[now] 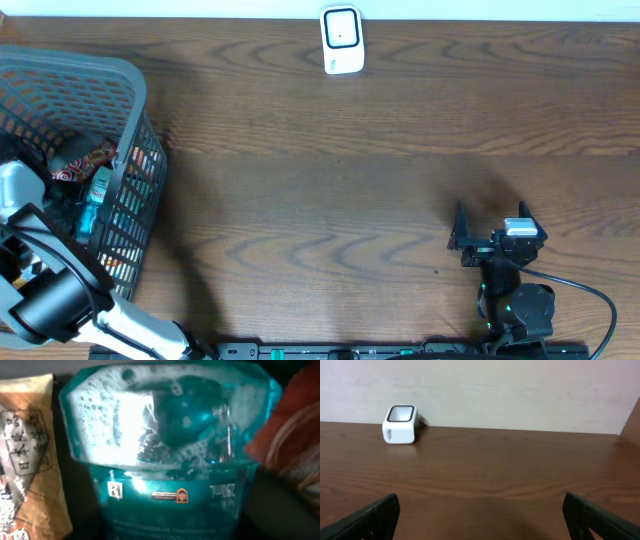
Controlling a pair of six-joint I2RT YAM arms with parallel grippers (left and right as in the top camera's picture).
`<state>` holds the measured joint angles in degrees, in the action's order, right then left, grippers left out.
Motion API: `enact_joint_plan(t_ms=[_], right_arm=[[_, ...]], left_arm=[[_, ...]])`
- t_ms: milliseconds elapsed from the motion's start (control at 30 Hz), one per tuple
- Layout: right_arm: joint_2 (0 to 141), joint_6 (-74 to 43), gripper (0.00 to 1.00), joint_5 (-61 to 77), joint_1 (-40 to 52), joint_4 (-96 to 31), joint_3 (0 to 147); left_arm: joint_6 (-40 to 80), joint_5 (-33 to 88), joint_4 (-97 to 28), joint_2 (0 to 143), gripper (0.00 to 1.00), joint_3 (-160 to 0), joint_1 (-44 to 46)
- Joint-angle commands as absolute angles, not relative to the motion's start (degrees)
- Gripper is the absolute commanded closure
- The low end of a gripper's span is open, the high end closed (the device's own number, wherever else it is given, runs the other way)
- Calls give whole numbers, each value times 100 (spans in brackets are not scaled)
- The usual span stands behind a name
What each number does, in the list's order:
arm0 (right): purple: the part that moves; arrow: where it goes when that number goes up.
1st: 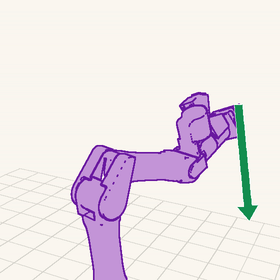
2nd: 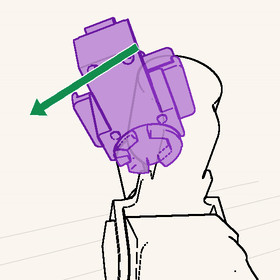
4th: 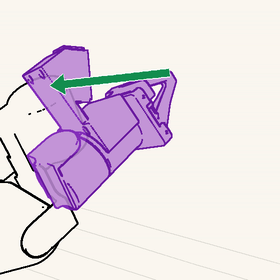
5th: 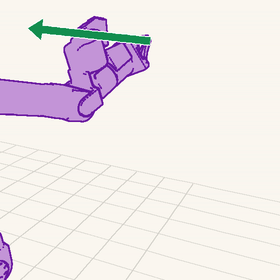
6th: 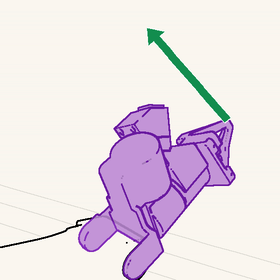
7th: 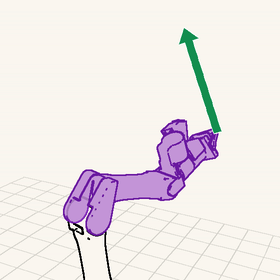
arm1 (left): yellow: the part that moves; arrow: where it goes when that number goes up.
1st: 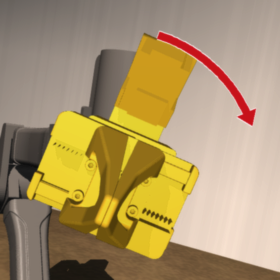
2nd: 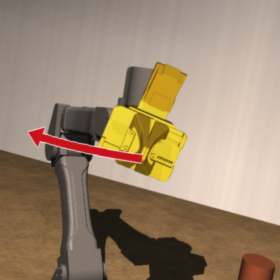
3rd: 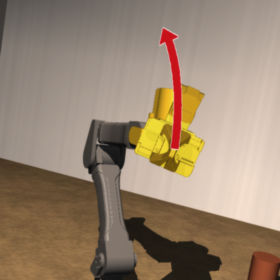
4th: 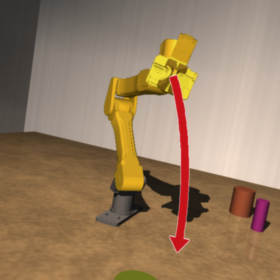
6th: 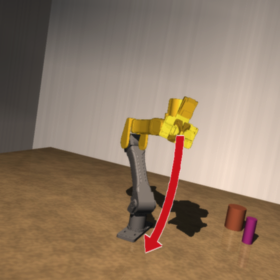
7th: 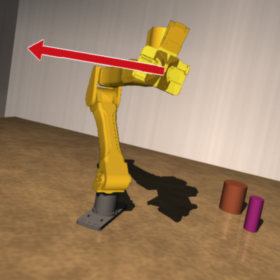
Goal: Scan the item barcode
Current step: 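Reach into the basket and grasp the blue mouthwash bottle with left gripper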
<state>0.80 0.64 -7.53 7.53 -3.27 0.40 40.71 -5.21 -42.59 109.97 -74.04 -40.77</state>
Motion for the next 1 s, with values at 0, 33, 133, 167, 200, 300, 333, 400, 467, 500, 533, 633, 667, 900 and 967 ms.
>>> enact_joint_plan(t_ms=[0,33,133,167,200,300,333,400,467,500,533,633,667,900,967], right_arm=[[75,93,1,-805,792,-344,32],[75,93,1,-803,792,-346,32],[75,93,1,-803,792,-346,32],[75,93,1,-803,792,-346,32],[75,93,1,-805,792,-344,32],[75,93,1,-803,792,-346,32],[75,93,1,-805,792,-344,32],[75,93,1,-803,792,-346,32],[75,93,1,-805,792,-344,32],[75,93,1,-803,792,-344,32],[75,93,1,-803,792,-346,32],[75,93,1,-803,792,-344,32],[75,93,1,-803,792,-346,32],[75,93,1,-803,792,-346,32],[75,93,1,-803,792,-344,32]], left_arm=[[4058,-519,-4270,11679,81,-7137,-4097],[4058,-519,-4270,11622,85,-7159,-4097],[3959,-517,-4274,11334,86,-7212,-4097],[3944,-519,-4274,11192,86,-7214,-4097],[3905,-521,-4272,10960,86,-7214,-4097],[3905,-521,-4272,10486,86,-7214,-4097],[3905,-519,-4274,10326,86,-7214,-4097],[3907,-519,-4316,10101,86,-7214,-4097],[3907,-517,-4366,9926,86,-7214,-4097],[3907,-510,-4403,9821,86,-7214,-4097],[3907,-491,-4405,9747,86,-7214,-4097],[3909,-213,-4375,9306,86,-7214,-4097],[3911,-187,-4342,9164,86,-7214,-4097],[3911,-189,-4289,8029,86,-7214,-4097],[3911,-152,-4268,7706,86,-7214,-4097]])
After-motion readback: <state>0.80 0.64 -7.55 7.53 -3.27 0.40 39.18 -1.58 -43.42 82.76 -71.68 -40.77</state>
